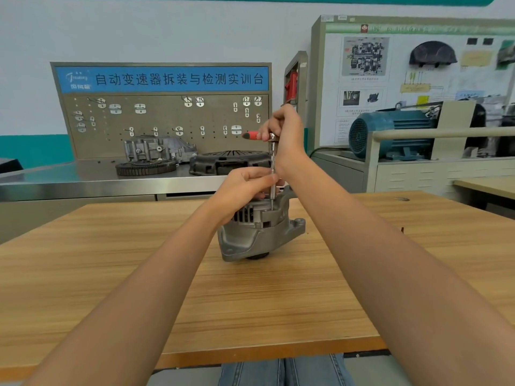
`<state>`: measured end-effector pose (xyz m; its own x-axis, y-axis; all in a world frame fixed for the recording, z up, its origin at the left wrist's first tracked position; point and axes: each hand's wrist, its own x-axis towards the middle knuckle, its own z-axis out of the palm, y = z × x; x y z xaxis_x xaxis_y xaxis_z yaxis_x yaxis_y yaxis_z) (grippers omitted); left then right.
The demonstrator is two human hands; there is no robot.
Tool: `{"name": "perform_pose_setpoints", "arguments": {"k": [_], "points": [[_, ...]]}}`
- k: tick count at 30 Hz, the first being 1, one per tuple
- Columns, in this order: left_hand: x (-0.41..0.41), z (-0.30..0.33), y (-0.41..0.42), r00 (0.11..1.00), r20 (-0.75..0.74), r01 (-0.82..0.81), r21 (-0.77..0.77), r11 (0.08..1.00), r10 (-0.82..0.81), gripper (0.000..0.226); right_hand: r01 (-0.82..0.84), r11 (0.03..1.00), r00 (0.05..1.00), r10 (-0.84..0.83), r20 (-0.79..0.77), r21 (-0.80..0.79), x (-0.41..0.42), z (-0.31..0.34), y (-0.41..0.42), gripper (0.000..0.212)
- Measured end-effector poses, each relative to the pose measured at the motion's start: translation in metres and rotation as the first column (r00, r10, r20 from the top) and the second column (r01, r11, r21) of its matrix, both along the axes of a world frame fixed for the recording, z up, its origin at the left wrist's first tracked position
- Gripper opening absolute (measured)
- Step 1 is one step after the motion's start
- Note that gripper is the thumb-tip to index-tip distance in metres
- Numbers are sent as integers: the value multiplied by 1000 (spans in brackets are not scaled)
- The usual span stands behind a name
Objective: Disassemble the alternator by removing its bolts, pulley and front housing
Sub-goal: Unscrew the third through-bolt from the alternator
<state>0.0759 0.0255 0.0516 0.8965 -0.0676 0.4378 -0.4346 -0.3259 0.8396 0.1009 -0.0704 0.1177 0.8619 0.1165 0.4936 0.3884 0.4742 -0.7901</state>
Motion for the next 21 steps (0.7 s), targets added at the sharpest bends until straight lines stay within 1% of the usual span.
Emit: {"name": "perform_pose_setpoints", "arguments": {"k": [3,5,7,8,9,10,11,12,13,14,15,16,19,20,21], "points": [[2,-1,-1,1000,6,-1,-19,1000,1,12,33,999,999,-33,8,-9,-3,0,2,44],[3,-2,-2,999,28,-39,-46,998,41,11,171,980,984,-166,62,-99,-7,-4,5,43],[4,-4,-2,996,42,-71,-63,996,73,10,377,907,914,-332,231,-187,-12,-12,8,39],[3,-4,-2,996,49,-76,-62,995,79,13,477,853,853,-394,342,-210,-14,-17,10,36],[3,-4,-2,994,60,-86,-53,995,89,19,603,763,759,-458,462,-235,-14,-23,11,32],[3,-4,-2,991,76,-111,-36,993,114,25,750,603,630,-525,572,-271,-13,-28,11,23],[2,-4,-2,985,92,-148,-15,989,149,28,863,403,495,-560,664,-304,-13,-33,12,15],[3,-3,-2,978,109,-178,7,984,176,29,922,233,386,-561,732,-308,-12,-38,14,21],[3,-3,-3,975,124,-191,23,981,187,29,943,140,327,-544,772,-301,-12,-42,15,29],[3,-3,-4,974,134,-189,28,982,184,29,955,123,293,-544,786,-271,-14,-43,17,34],[3,-3,-5,975,134,-181,18,983,177,28,960,149,279,-547,789,-236,-16,-43,18,35],[3,-3,-5,978,127,-170,5,985,168,28,958,185,287,-553,782,-220,-17,-43,19,34],[3,-2,-2,978,108,-182,44,982,177,25,934,293,339,-544,768,-206,-18,-38,20,22],[4,-1,-1,982,96,-170,50,984,164,23,914,354,375,-554,743,-198,-16,-35,21,15],[4,0,0,987,75,-142,46,989,139,20,880,438,430,-563,706,-186,-15,-32,21,15]]}}
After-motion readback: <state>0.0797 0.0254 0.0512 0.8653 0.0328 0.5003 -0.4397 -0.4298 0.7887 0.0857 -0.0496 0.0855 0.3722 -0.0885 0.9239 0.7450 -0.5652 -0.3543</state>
